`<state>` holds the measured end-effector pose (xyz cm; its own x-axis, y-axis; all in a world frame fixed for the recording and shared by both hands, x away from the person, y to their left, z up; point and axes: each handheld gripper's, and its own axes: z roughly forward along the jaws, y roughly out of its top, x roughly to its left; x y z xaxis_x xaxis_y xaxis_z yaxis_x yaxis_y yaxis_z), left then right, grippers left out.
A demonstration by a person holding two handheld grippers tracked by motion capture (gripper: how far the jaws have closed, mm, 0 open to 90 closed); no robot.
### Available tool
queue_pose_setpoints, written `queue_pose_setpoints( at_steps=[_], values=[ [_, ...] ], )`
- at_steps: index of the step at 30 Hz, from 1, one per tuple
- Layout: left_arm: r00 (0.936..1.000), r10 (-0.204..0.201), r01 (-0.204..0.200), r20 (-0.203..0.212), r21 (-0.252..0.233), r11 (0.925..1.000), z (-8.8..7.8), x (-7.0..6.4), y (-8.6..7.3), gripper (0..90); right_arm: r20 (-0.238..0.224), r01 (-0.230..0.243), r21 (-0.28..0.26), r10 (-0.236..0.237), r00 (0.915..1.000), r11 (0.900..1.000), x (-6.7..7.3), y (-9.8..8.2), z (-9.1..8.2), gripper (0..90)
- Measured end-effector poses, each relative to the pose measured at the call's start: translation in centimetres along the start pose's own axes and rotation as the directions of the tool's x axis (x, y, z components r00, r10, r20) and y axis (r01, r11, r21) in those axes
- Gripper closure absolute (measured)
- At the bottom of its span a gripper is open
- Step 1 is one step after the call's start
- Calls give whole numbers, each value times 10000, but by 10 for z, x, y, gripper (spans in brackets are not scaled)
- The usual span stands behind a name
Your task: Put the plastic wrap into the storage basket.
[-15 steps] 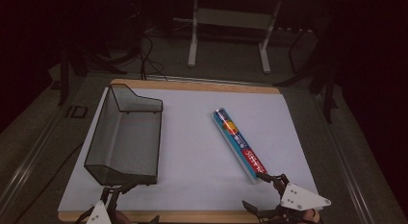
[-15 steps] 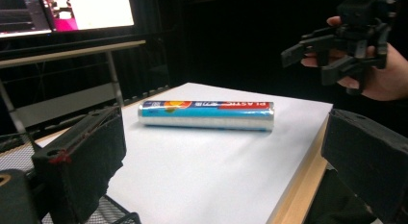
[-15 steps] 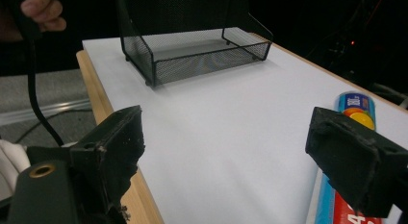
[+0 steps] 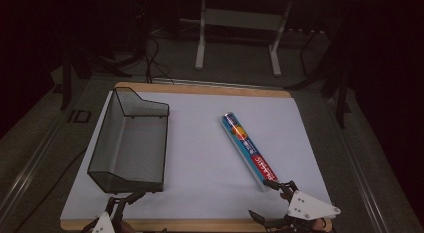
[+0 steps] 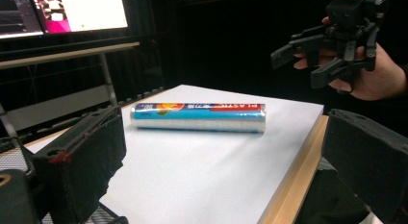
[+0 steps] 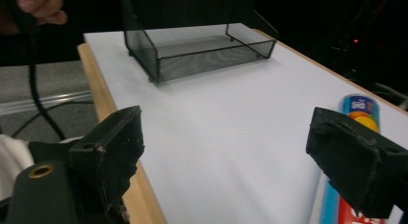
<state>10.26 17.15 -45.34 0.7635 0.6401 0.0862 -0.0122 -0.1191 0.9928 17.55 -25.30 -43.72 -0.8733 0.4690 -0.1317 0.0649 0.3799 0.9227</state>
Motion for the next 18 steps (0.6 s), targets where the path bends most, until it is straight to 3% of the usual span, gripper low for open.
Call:
queue_pose_setpoints(
  at_steps=[3, 5, 6, 9, 11, 18],
  values=[
    [9999, -7, 6, 146, 84, 10000, 0, 0, 0, 25, -169, 164, 321, -159, 9997, 9994, 1, 1, 6, 107],
    [9998, -38, 37, 177, 40, 10000, 0, -1, 0, 25, -328, -57, 421, 70, 9994, 9991, 0, 1, 10, 99],
    [9998, -44, 44, 179, 24, 10000, 0, -1, 0, 25, -269, 121, 506, -108, 9996, 9986, 0, 3, 12, 99],
    [9998, -26, 26, 180, -15, 10000, 0, -1, 0, 25, -228, 100, 355, -91, 9997, 9993, -3, 9, 12, 99],
    [9997, -54, 54, 223, -9, 10000, 0, -1, 0, 25, 105, 98, 327, -102, 9999, 9994, -7, 14, 14, 99],
    [9995, -83, 82, 309, 4, 10000, 0, -1, 0, 25, 565, 6, 637, -42, 9984, 9980, -22, 29, 20, 100]
  ],
)
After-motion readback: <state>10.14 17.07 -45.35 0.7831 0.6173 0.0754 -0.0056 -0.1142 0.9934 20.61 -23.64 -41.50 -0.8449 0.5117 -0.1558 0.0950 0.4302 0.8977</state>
